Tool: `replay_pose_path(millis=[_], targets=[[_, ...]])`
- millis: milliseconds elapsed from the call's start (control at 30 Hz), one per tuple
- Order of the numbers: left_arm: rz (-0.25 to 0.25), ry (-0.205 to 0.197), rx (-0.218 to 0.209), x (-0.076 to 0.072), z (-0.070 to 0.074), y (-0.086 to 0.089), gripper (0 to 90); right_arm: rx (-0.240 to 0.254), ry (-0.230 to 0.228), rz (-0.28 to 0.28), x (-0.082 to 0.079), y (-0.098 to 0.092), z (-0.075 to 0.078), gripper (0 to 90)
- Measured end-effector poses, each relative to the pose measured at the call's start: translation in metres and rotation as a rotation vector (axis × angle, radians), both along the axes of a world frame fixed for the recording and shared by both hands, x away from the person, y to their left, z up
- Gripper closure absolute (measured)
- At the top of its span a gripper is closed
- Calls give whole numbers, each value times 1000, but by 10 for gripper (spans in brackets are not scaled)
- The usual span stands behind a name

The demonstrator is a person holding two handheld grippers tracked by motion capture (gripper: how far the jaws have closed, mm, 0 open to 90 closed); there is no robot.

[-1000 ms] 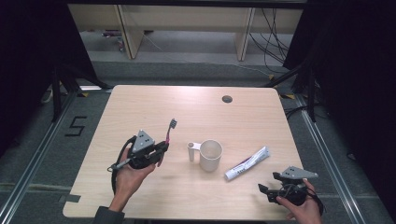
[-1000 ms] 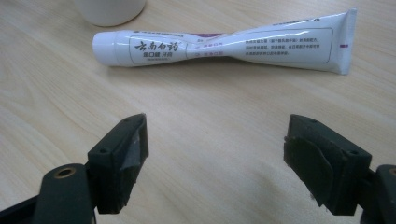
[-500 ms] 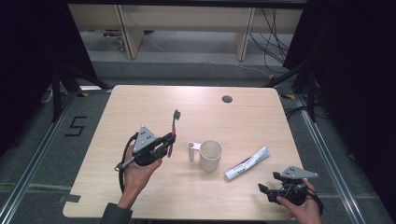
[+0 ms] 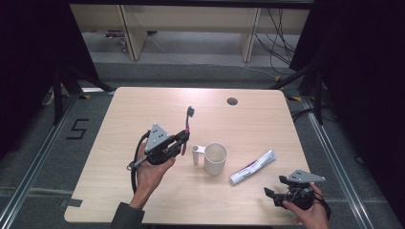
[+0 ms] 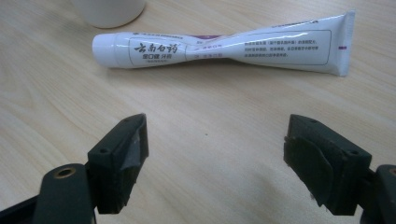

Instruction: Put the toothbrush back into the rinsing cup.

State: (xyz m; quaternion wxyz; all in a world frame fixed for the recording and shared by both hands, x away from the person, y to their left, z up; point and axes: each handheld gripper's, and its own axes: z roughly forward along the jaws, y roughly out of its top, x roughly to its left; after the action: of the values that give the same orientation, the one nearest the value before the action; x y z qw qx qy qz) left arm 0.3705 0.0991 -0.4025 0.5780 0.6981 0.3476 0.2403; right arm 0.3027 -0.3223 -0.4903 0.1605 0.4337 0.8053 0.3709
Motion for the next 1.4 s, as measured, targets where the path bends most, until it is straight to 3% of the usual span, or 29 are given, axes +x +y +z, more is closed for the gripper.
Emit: replay_pose_path(millis=[233,467,667,1400], targets=[[-13,-22,-27,7,10,-12,826,6,6,2,0,0,0,225],[-31,-33,-13,11,14,-25,826,-1,-4,-1,0,0,0,225],[-41,-32,-14,18,8,-32,826,9,7,6,0,0,0,225],[-30,10,-12,23,-22,-28,825,8,4,9,0,0,0,225]])
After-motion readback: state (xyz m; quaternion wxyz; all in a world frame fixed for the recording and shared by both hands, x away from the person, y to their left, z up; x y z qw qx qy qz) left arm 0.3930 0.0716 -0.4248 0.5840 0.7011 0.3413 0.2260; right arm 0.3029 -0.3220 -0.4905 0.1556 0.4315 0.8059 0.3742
